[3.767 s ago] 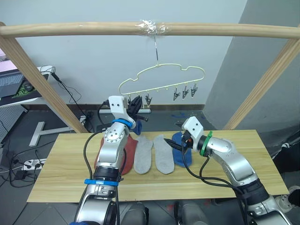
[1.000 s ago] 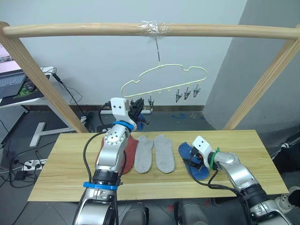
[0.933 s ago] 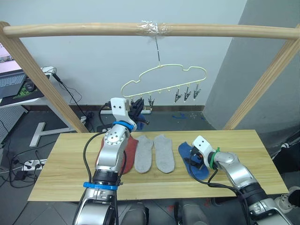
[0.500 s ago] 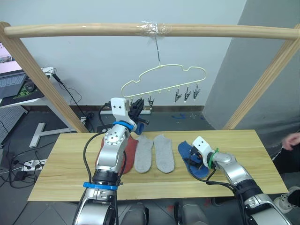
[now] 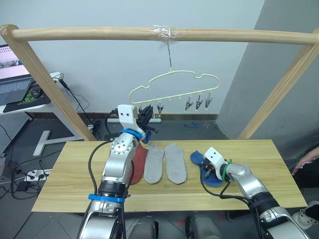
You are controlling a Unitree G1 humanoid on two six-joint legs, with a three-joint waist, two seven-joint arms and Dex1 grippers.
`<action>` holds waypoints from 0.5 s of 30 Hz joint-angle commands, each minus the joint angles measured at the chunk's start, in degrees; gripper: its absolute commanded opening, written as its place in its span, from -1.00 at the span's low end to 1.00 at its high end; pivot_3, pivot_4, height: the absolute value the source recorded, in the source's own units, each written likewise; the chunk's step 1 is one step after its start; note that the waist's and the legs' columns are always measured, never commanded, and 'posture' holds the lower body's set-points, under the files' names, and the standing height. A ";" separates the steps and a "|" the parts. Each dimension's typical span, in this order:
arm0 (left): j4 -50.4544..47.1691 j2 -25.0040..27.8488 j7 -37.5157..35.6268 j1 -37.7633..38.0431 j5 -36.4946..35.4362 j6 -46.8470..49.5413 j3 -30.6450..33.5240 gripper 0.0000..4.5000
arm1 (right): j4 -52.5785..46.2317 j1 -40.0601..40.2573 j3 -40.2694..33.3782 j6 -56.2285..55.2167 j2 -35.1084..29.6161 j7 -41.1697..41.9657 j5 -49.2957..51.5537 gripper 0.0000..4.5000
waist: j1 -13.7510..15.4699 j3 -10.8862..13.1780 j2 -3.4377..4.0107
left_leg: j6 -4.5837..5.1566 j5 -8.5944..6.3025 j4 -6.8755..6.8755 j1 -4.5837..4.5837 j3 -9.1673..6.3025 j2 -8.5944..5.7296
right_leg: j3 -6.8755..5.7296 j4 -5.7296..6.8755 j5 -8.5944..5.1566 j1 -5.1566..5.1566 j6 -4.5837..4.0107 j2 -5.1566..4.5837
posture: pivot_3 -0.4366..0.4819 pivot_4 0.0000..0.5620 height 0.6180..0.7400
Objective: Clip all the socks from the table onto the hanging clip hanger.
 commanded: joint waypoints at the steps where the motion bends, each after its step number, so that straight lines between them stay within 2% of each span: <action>1: -1.28 0.00 0.05 -0.64 0.00 -0.99 0.14 -1.00 | 1.34 1.74 0.15 2.10 -0.61 0.96 -0.39 -0.99 | 0.01 0.00 0.00 | 0.00 0.00 -0.01 0.00 0.00 0.00 | 0.00 0.00 0.00 -0.01 0.00 0.00 | -0.05 -0.48 1.00; 5: -1.57 0.02 -0.03 -0.38 -0.05 -1.00 0.17 -1.00 | -0.64 2.23 0.78 -1.14 -1.21 1.55 -1.25 -0.99 | 0.03 0.00 0.00 | -0.01 0.00 -0.02 -0.01 0.01 0.00 | 0.01 -0.03 0.00 -0.01 0.01 0.00 | -0.05 -0.49 1.00; 9: -2.18 -0.15 -0.64 0.14 -1.21 -0.40 0.62 -1.00 | -6.62 3.80 1.58 -5.31 -2.67 2.07 -2.17 -0.99 | 0.06 0.00 0.00 | -0.01 0.00 -0.05 -0.08 -0.02 0.00 | 0.00 -0.04 -0.01 -0.08 0.01 -0.01 | -0.05 -0.51 1.00; 15: -3.66 0.04 -2.58 1.30 -3.83 1.04 1.32 -1.00 | -15.83 6.33 0.29 -5.51 -3.84 2.09 -1.14 -0.99 | -0.08 0.02 0.02 | -0.05 0.01 -0.04 -0.26 -0.01 0.02 | 0.01 -0.07 -0.01 -0.21 0.02 -0.01 | -0.06 -0.51 1.00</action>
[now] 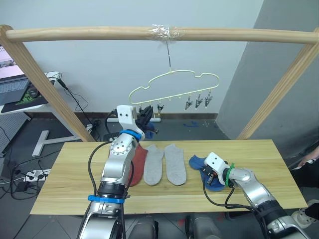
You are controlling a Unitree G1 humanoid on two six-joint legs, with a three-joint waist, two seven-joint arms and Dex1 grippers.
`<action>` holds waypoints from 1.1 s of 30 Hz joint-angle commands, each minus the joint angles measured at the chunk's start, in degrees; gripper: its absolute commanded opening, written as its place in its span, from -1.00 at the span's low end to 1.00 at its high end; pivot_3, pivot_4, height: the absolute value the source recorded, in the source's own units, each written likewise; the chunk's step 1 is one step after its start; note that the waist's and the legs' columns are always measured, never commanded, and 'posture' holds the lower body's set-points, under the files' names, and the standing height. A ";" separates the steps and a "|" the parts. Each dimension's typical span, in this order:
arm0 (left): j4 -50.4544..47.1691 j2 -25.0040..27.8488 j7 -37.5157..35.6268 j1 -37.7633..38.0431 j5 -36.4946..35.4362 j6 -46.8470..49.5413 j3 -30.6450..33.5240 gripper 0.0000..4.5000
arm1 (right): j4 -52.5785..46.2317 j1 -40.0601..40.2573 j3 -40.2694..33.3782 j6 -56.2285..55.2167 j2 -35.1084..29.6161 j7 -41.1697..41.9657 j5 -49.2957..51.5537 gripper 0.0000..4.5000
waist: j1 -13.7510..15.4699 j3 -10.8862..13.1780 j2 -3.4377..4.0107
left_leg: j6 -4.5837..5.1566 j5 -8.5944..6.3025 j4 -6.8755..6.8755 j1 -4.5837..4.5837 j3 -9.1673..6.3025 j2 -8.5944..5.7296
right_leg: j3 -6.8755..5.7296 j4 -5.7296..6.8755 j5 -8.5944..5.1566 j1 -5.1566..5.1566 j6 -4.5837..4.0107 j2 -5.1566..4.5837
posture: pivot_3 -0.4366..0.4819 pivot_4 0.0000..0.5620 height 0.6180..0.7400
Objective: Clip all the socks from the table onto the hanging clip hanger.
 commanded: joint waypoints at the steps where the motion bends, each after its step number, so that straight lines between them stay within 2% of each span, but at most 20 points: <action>1: -2.59 -0.23 -1.12 0.23 -3.78 2.29 1.94 -1.00 | -7.01 -0.37 -2.98 -1.02 0.58 -1.71 1.98 -0.99 | 0.01 0.01 0.02 | 0.01 0.00 0.00 0.00 0.00 0.00 | 0.00 -0.01 0.00 0.00 0.00 0.00 | -0.06 -0.51 1.00; 4: -4.22 -1.52 -2.08 0.68 -11.06 9.25 4.94 -1.00 | -14.73 0.32 -6.55 1.20 3.76 -4.06 6.35 -0.99 | -0.01 0.01 0.02 | 0.02 -0.01 0.00 -0.02 -0.04 0.00 | -0.03 0.00 0.00 0.00 0.00 0.00 | -0.07 -0.50 1.00; 8: -6.39 -2.91 -1.52 1.46 -21.65 20.66 9.68 -1.00 | -25.41 2.38 -3.55 3.59 5.46 -2.92 7.07 -0.99 | -0.02 0.01 0.02 | 0.03 -0.02 -0.01 -0.03 -0.10 0.03 | -0.07 -0.02 -0.03 0.01 0.04 0.01 | -0.07 -0.50 1.00; 14: -8.71 -3.10 -0.26 0.61 -28.85 27.55 12.71 -1.00 | -27.65 -0.90 -0.66 5.50 9.25 -5.27 6.07 -0.99 | -0.12 0.02 0.02 | 0.01 -0.01 -0.02 -0.02 -0.07 0.00 | -0.03 -0.08 -0.04 0.01 0.06 0.01 | -0.09 -0.48 1.00; 21: -11.22 -2.29 -0.16 0.69 -32.66 31.45 12.78 -1.00 | -25.68 -5.06 -1.21 7.01 12.68 -7.20 7.13 -0.99 | -0.12 0.06 0.04 | -0.15 0.07 -0.03 -0.03 -0.09 0.00 | -0.04 -0.09 -0.04 0.00 0.06 0.01 | -0.06 -0.46 1.00; 33: -12.69 -2.21 0.47 1.38 -33.85 32.96 12.57 -1.00 | -25.68 -7.53 -1.66 7.01 14.11 -7.99 8.73 -0.99 | 0.05 0.06 0.04 | -0.20 0.11 -0.54 -0.03 -0.05 -0.01 | 0.03 -0.26 -0.04 -0.17 0.05 0.00 | -0.04 -0.44 1.00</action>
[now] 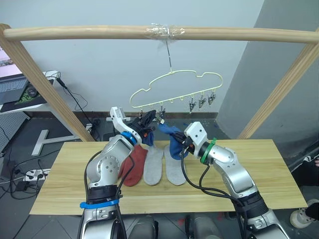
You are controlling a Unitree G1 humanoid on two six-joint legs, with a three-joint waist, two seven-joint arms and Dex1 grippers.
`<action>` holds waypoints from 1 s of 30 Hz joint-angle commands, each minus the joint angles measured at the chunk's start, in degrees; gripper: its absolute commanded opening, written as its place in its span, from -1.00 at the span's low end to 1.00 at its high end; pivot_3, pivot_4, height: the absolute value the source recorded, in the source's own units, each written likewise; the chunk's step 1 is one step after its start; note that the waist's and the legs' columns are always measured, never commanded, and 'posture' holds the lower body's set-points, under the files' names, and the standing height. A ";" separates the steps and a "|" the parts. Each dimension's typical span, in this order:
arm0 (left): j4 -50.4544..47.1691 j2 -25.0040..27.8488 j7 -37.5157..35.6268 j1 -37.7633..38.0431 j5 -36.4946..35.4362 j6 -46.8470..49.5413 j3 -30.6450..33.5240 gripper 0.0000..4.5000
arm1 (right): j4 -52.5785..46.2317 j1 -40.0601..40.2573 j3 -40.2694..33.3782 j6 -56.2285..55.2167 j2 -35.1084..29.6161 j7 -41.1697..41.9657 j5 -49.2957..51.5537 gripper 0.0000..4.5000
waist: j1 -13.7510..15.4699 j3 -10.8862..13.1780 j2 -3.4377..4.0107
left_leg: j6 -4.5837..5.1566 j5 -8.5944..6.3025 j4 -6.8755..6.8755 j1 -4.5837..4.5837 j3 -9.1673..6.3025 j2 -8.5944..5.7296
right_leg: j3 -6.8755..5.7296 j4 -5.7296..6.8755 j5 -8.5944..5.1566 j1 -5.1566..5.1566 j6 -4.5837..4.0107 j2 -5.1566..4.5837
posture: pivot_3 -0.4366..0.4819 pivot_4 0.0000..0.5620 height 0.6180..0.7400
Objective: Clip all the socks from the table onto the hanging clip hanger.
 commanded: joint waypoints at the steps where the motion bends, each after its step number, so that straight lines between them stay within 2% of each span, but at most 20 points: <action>1: -1.05 0.47 0.30 0.51 -0.51 0.58 0.01 -1.00 | -2.13 -1.39 -0.81 -0.30 0.70 -0.18 1.58 -0.99 | 0.00 0.00 0.00 | -0.01 0.01 -0.09 0.00 0.01 0.00 | 0.00 0.00 0.00 -0.06 0.00 0.00 | -0.04 -0.44 1.00; 6: -1.29 0.46 0.21 0.75 -0.60 0.74 -0.26 -1.00 | -2.09 -1.77 -0.91 -0.22 0.79 -0.30 1.79 -0.99 | -0.01 0.00 0.00 | -0.04 0.02 -0.26 -0.06 0.02 0.03 | -0.01 0.00 0.04 -0.22 -0.08 0.00 | -0.04 -0.43 1.00; 10: -1.33 0.32 0.06 0.73 -0.84 0.93 -0.49 -1.00 | -1.26 -2.52 -0.49 -0.38 1.63 -0.84 1.77 -0.99 | -0.02 -0.01 -0.01 | -0.06 0.03 -0.22 -0.49 0.10 0.00 | 0.06 0.05 0.16 -0.70 -0.28 -0.02 | -0.04 -0.43 1.00; 20: -1.55 0.43 -0.12 0.89 -1.16 0.66 -0.55 -1.00 | -0.77 -3.01 0.11 -0.35 2.37 -1.00 1.57 -0.99 | 0.00 -0.01 -0.01 | -0.06 0.04 -0.23 -0.49 0.12 0.01 | 0.06 0.07 0.17 -0.72 -0.29 -0.02 | -0.04 -0.43 1.00; 23: -2.07 0.41 -0.64 1.24 -2.34 1.16 -0.35 -0.64 | -0.90 -2.94 0.18 -0.14 2.19 -0.73 1.74 -1.00 | -0.02 -0.01 -0.01 | -0.06 0.04 -0.24 -0.48 0.10 0.02 | 0.04 0.07 0.17 -0.72 -0.29 -0.02 | -0.04 -0.42 1.00; 30: -2.56 0.65 -0.16 1.79 -1.63 1.15 -0.43 0.36 | -0.69 -2.88 0.52 -0.03 1.82 -0.02 1.93 -1.00 | 0.04 0.01 -0.02 | -0.06 0.04 -0.24 -0.51 0.10 0.01 | 0.04 0.06 0.17 -0.73 -0.29 -0.02 | -0.04 -0.42 1.00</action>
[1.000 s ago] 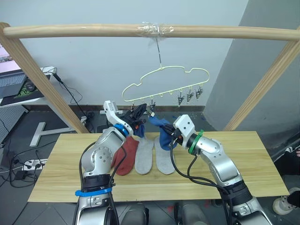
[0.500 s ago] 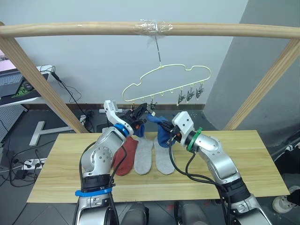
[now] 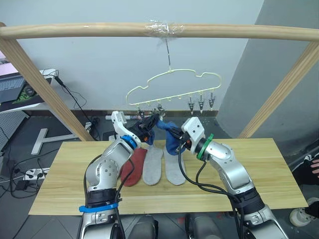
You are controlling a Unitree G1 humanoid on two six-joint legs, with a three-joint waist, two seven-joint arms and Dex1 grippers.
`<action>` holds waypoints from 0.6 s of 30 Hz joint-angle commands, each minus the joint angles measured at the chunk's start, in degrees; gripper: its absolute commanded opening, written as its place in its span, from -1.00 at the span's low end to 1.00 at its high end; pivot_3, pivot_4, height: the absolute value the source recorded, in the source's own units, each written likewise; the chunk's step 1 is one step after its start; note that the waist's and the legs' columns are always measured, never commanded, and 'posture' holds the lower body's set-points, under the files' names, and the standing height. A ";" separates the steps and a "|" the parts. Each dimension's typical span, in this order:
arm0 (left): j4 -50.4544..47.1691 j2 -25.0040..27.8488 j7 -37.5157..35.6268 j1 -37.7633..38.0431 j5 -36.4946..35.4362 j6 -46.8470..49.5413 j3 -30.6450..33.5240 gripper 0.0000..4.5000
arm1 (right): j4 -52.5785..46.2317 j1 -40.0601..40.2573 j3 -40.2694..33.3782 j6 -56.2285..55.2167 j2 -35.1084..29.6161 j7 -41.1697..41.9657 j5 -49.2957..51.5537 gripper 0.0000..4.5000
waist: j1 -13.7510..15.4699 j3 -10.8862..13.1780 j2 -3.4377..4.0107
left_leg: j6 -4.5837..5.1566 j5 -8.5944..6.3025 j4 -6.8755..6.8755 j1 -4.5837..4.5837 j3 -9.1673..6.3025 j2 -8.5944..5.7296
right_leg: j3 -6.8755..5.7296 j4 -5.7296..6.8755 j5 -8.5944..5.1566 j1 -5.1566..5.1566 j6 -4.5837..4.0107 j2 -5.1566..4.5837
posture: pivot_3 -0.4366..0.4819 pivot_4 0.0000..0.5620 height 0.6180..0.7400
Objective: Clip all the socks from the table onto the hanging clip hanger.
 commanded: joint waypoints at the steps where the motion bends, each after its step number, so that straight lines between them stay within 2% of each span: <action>1: -2.27 0.61 -0.07 -0.20 -0.19 -0.30 -0.31 0.50 | -1.17 -0.30 0.31 -0.51 0.11 0.28 0.59 -1.00 | 0.03 0.00 0.00 | 0.00 0.00 0.00 0.00 0.00 0.00 | 0.00 0.00 0.00 0.00 0.00 0.00 | -0.01 -0.43 1.00; 4: -3.86 1.13 -0.11 0.82 -0.83 0.35 -0.05 0.90 | 0.13 -0.50 0.39 -0.68 0.38 0.24 0.66 -1.00 | -0.02 0.00 0.00 | 0.00 0.00 0.00 0.00 0.00 0.00 | 0.00 0.00 0.00 0.00 0.00 0.00 | -0.01 -0.43 1.00; 5: -4.87 1.47 -0.27 1.30 -1.69 0.99 0.25 0.99 | 0.88 -0.75 0.43 -0.78 0.52 0.18 0.66 -1.00 | -0.02 0.00 0.00 | 0.00 0.00 0.00 0.01 0.00 0.01 | 0.01 0.00 0.00 0.00 0.00 0.00 | -0.01 -0.43 1.00; 12: -9.30 4.39 -0.88 4.18 -4.66 4.27 0.60 0.99 | 2.20 -1.38 0.05 0.77 2.29 0.39 2.38 -1.00 | 0.08 0.00 0.00 | 0.00 0.00 -0.01 -0.01 -0.01 0.01 | 0.01 0.00 0.00 -0.02 0.00 0.00 | 0.01 -0.46 1.00; 15: -10.61 7.05 -1.54 5.72 -5.06 5.14 1.29 1.00 | 2.32 -1.05 -0.94 5.97 4.99 1.31 6.91 -0.69 | -0.06 0.00 0.00 | 0.00 0.00 -0.01 0.00 0.00 0.01 | 0.02 0.02 0.00 -0.02 -0.01 0.00 | 0.01 -0.46 1.00; 18: -10.73 8.08 -1.65 6.02 -5.11 4.95 1.22 1.00 | 2.14 -1.26 -1.27 8.26 5.93 1.98 9.07 -0.23 | 0.09 0.00 0.00 | 0.00 0.00 -0.02 0.00 -0.05 0.03 | -0.01 0.07 0.00 -0.05 -0.02 0.01 | 0.03 -0.47 1.00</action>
